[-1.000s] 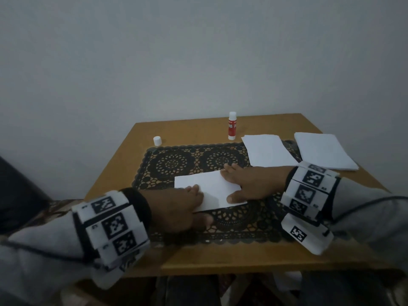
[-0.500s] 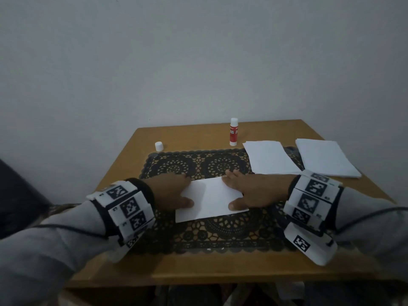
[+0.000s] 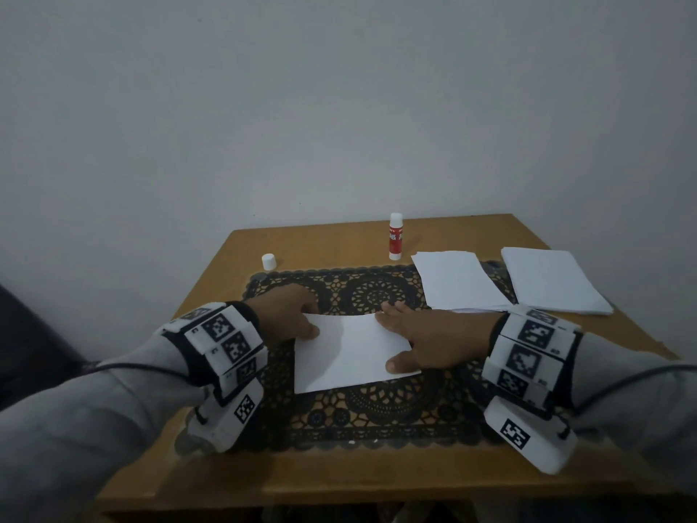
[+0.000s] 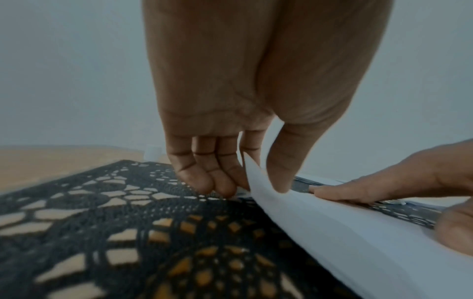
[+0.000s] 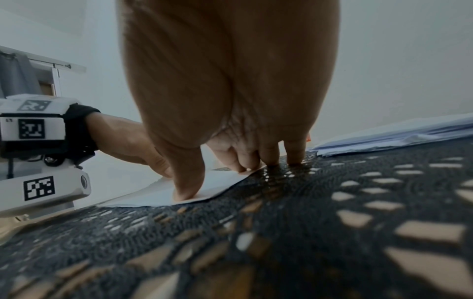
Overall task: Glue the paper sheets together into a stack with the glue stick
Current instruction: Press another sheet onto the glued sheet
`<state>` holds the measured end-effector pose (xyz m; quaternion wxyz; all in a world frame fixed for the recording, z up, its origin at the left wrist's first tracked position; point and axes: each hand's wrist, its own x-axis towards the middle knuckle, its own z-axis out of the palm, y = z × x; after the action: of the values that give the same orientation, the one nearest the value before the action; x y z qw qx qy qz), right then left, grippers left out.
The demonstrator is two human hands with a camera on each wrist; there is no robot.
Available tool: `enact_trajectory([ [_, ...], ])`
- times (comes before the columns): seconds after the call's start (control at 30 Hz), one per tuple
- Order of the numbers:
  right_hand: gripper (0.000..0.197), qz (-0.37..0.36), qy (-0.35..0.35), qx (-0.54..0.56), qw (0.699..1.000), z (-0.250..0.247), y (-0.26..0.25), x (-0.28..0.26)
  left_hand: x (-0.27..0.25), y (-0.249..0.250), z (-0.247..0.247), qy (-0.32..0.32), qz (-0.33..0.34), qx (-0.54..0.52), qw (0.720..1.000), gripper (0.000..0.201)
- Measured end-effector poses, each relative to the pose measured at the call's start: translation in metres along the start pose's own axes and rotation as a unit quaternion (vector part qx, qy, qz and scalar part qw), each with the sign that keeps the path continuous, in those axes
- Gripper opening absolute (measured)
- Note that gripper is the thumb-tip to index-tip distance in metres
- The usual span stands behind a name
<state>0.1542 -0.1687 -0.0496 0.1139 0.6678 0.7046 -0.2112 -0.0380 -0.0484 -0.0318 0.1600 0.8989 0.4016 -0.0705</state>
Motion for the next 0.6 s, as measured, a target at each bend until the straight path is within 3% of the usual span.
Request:
enact_trajectory([
  [0.17,0.085,-0.004,0.001,0.002,1.000,0.000,-0.001,-0.001,0.002,-0.003,0.002,0.006,-0.016,-0.037,0.999,0.016],
  [0.37,0.088,-0.002,0.019,0.023,1.000,-0.002,-0.004,-0.008,0.001,-0.003,-0.001,0.096,-0.035,-0.220,0.970,0.015],
  [0.5,0.087,0.012,0.116,0.125,0.985,-0.007,-0.003,-0.010,-0.005,-0.008,-0.004,0.111,-0.022,-0.253,0.961,0.011],
  [0.6,0.056,0.019,0.210,0.213,0.954,-0.016,-0.004,-0.008,-0.010,-0.021,-0.016,0.129,-0.013,-0.272,0.953,0.012],
])
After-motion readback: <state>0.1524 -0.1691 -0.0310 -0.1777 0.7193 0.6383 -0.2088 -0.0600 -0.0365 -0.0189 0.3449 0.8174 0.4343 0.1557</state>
